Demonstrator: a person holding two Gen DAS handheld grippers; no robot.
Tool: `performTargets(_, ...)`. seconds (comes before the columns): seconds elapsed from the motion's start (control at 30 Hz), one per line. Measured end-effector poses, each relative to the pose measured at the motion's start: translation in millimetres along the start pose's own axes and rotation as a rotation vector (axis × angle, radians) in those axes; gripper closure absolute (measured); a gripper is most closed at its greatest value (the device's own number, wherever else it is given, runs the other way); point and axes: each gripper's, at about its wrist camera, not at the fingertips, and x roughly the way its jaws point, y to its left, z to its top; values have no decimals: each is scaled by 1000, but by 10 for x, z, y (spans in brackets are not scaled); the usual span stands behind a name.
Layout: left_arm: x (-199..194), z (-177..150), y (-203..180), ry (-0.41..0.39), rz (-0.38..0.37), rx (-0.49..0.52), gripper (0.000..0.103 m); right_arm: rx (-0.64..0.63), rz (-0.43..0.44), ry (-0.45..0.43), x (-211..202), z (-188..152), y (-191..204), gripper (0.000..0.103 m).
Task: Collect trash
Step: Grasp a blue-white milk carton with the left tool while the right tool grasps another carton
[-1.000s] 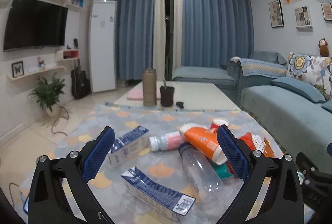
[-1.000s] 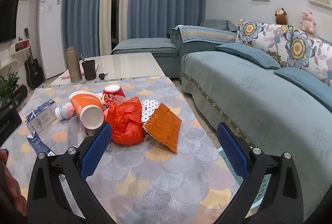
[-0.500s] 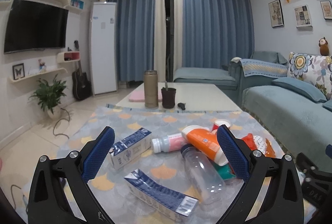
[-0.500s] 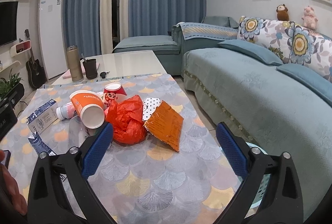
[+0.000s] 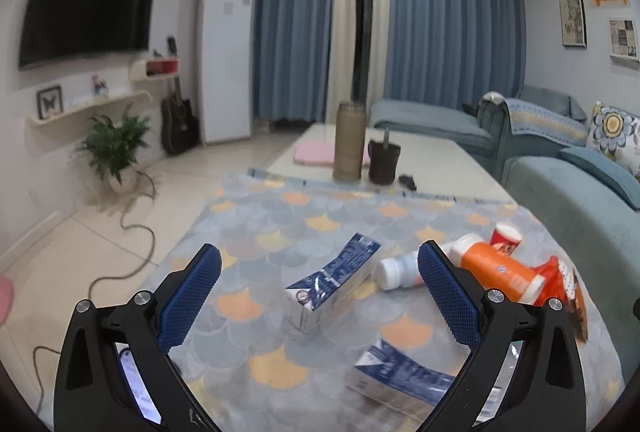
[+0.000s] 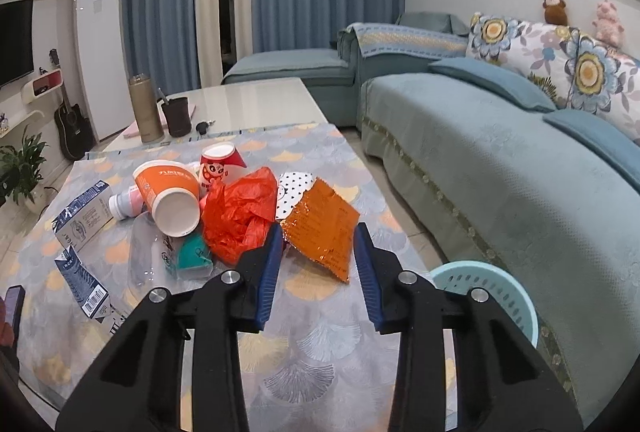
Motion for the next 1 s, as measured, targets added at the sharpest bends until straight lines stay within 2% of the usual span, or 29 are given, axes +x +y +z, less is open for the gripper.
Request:
performTargets(0.1,288,12,167,101,-84,-28,7,5,40,16,61,31,47,70)
performTargets(0.23,644,-26,237,178,-95,-11,9,-59,157,34,115,-4,346,70)
performTargets(0.3,801,-32,175,221,-132,12,9,-104,216,43,134,-52,547,70)
performTargets(0.37,949,-50,122,259,-132,42,12,-133,311,70,191,-95,746,69)
performTargets(0.5,1166,-100,98,326,-149,80,15,-172,444,132,312,-158,1046,69)
performTargets(0.53,1208,-116,103,345,-150,88,18,-183,470,150,352,-176,1118,65)
performTargets(0.57,1252,-136,103,367,-151,97,25,-194,492,164,375,-192,1175,56)
performTargets(0.63,1329,-190,96,409,-166,114,31,-218,523,186,442,-221,1308,48)
performTargets(0.7,1410,-221,96,435,-162,121,38,-238,544,211,513,-244,1436,47)
performTargets(0.77,1453,-261,128,458,-168,104,57,-260,565,222,526,-262,1507,47)
performTargets(0.83,1430,-281,168,458,-177,82,68,-291,584,234,495,-260,1575,47)
performTargets(0.93,1379,-261,197,436,-162,48,68,-320,618,242,441,-275,1615,44)
performTargets(1.0,1299,-274,234,420,-180,5,68,-362,650,262,431,-307,1723,43)
